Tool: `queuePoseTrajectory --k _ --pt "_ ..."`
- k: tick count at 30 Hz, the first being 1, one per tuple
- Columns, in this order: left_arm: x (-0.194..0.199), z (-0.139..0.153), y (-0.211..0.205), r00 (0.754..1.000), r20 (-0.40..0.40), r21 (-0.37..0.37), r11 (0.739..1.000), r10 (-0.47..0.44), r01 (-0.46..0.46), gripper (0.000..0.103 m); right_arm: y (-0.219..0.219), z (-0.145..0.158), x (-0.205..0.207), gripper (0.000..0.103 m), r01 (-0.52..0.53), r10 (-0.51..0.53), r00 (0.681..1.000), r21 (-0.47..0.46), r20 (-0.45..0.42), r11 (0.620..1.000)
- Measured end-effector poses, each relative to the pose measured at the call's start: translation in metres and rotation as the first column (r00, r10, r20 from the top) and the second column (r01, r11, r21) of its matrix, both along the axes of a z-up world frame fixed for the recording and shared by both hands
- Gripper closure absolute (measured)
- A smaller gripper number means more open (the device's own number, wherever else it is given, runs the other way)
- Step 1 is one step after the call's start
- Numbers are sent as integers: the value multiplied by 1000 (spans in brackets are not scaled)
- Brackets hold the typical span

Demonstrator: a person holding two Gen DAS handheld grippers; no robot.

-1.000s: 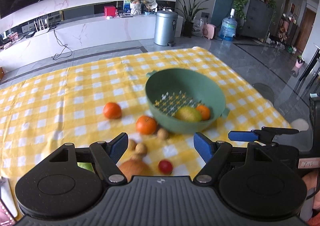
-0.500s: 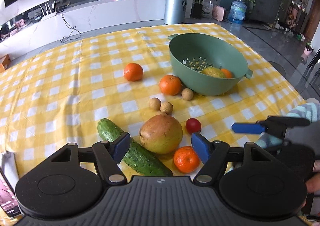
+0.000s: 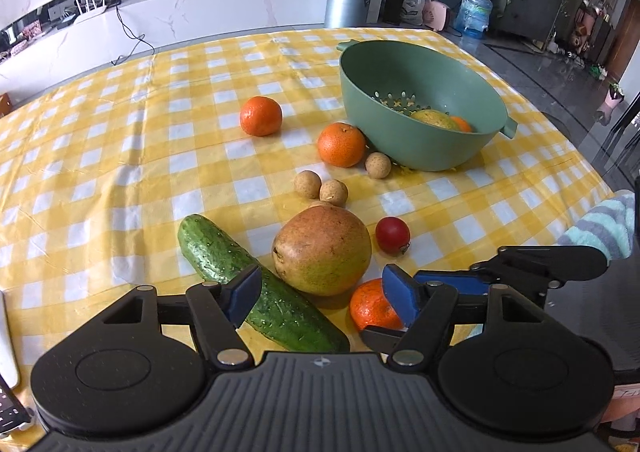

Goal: Organize fruits
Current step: 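Grasp the reddish-brown mango with the left tool while the right tool grasps a tangerine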

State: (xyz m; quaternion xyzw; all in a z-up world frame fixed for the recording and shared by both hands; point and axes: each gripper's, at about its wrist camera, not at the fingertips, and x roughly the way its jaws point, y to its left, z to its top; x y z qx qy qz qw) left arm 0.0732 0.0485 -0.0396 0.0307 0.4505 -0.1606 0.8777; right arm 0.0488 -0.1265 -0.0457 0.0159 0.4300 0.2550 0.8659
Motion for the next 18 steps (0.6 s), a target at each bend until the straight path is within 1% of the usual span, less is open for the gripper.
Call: queuePoseTrajectory --k 2,4,7,9,10,12,14,18 --pt "1 -1 0 1000 -1 -2 1000 -2 2 22 2 -2 2 48 -7 7 1000 -2 -7 1000" --pt "1 -3 -1 1000 -1 -8 1000 -6 6 22 4 -5 4 56 -15 15 1000 -3 -20 1000" --pt "1 -5 -1 1000 4 -13 1000 -13 13 22 5 -8 6 62 -10 10 1000 -15 -30 1000" --pt "1 -6 -2 1000 13 -11 1000 -20 20 22 3 -7 7 62 -4 4 999 -9 -39 1000" --pt "1 -7 -3 1000 19 -8 1000 -25 25 22 2 -6 6 62 -1 1 999 -21 -35 1000" --pt "0 -7 -4 999 35 -5 999 -35 35 22 0 -4 3 62 7 -8 1000 -69 -15 998" --pt "1 -8 -6 998 44 -3 999 -44 44 20 -7 -2 3 62 39 -39 999 -108 -1 993" --pt "0 -11 -15 994 78 56 996 -80 76 18 -28 0 10 62 130 -132 991 -102 -14 986"
